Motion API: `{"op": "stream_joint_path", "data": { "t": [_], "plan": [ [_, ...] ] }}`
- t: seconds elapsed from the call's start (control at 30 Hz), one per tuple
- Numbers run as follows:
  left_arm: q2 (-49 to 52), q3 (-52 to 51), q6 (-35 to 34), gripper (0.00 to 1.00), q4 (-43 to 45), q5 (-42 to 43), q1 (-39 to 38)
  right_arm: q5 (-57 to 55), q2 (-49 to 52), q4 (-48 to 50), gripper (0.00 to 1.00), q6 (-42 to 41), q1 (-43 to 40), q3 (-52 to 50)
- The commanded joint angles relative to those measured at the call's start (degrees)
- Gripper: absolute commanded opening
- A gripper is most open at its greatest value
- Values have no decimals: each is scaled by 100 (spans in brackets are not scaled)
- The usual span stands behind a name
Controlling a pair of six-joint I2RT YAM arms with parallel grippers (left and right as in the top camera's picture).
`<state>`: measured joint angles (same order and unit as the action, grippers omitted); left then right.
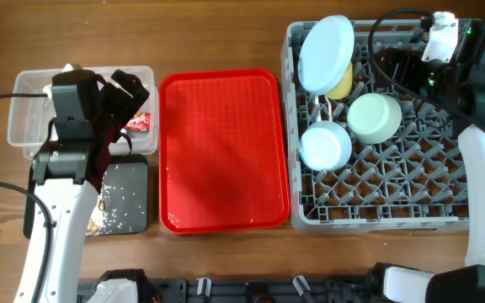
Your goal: Sort waste into correct bins and load items into the dishwasher rack
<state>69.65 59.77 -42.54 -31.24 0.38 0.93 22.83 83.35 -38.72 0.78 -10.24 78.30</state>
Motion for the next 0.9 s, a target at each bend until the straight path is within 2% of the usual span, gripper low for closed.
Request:
{"op": "stream_joint_path", "data": {
  "t": [0.0, 0.6, 0.7, 0.87],
  "plan": [
    [11, 68, 11, 100, 13, 22, 48, -101, 66, 11, 99, 57, 13, 9],
    [11, 68, 11, 100, 13, 22, 48, -133, 66, 13, 100, 55, 13, 7],
    [11, 68, 11, 100, 13, 22, 48, -1099, 66, 35, 100, 57, 13, 7],
    [11, 68, 13, 100, 13, 22, 48, -1257, 66, 28, 100, 57, 13, 7]
  ]
}}
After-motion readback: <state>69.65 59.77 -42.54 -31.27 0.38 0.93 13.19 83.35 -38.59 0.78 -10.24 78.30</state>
